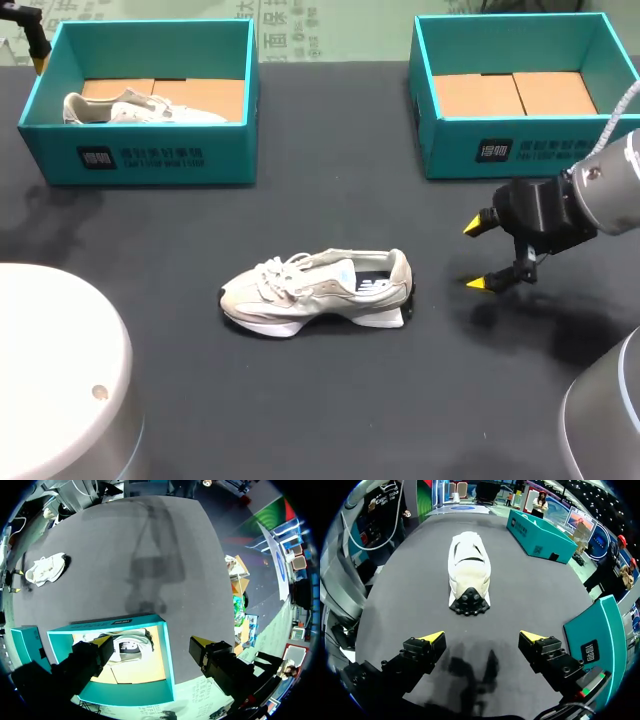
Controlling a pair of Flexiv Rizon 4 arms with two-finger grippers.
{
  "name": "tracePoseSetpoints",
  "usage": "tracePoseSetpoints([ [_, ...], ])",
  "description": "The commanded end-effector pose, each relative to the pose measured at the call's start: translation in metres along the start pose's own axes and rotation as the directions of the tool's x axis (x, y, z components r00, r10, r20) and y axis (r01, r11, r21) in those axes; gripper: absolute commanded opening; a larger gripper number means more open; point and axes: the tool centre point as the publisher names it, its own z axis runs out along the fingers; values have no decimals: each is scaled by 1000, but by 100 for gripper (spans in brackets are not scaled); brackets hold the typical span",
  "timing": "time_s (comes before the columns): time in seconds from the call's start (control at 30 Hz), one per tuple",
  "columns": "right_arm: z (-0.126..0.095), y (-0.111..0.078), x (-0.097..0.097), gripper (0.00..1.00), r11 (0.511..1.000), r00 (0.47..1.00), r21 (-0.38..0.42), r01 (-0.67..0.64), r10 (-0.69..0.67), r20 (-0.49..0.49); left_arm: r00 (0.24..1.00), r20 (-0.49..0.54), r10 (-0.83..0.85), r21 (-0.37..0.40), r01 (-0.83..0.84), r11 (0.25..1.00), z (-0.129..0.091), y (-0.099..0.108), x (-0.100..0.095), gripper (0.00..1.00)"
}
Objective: Take the shoe out of the shoebox, open the shoe tongue, remove and reinsert the insole, then place the shoe into the shoebox
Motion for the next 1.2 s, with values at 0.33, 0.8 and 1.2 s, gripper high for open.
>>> tracePoseSetpoints([
  [0.33, 12, -19, 0, 100, 937, 999, -347, -44, 42, -13, 1000, -3, 1, -2, -1, 1000, 0, -1, 0, 100],
  [0.8, 25, -21, 18, 100, 916, 988, -371, -153, 144, -54, 1000, -3, 1, -2, -1, 1000, 0, -1, 0, 100],
  [1.2, 28, -22, 17, 100, 903, 987, -399, -159, 133, -91, 1000, -3, 1, -2, -1, 1000, 0, -1, 0, 100],
])
